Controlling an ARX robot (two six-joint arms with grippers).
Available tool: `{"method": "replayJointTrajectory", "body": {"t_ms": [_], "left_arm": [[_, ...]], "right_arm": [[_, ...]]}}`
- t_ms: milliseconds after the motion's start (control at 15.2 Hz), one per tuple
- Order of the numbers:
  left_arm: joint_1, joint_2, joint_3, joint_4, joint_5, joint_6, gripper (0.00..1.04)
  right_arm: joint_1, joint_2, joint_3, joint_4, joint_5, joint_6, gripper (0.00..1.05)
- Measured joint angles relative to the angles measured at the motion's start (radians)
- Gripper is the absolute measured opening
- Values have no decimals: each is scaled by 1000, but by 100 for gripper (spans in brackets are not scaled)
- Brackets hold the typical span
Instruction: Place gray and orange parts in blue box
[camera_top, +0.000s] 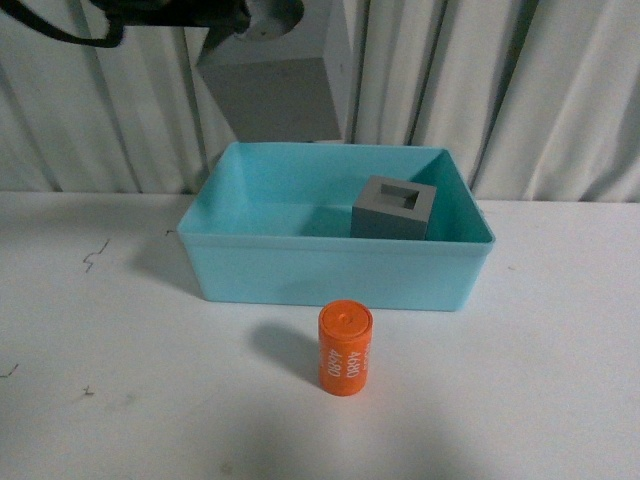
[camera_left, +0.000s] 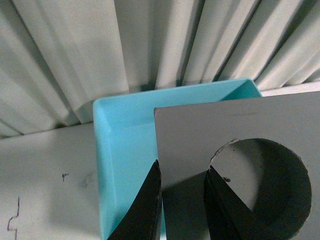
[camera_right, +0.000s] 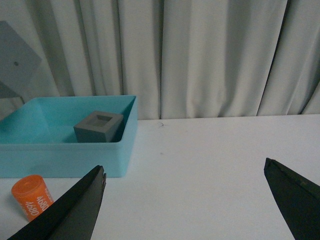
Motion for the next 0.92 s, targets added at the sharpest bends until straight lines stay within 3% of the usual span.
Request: {"method": "replayJointTrajectory", "body": {"t_ms": [329, 921], "left_arm": [[-3, 342, 208, 72, -77, 155, 18], [61, 454, 174, 118, -106, 237, 18]], "right_arm": [[0, 0, 0, 0, 0, 0, 98], [0, 0, 0, 0, 0, 0, 98]]}}
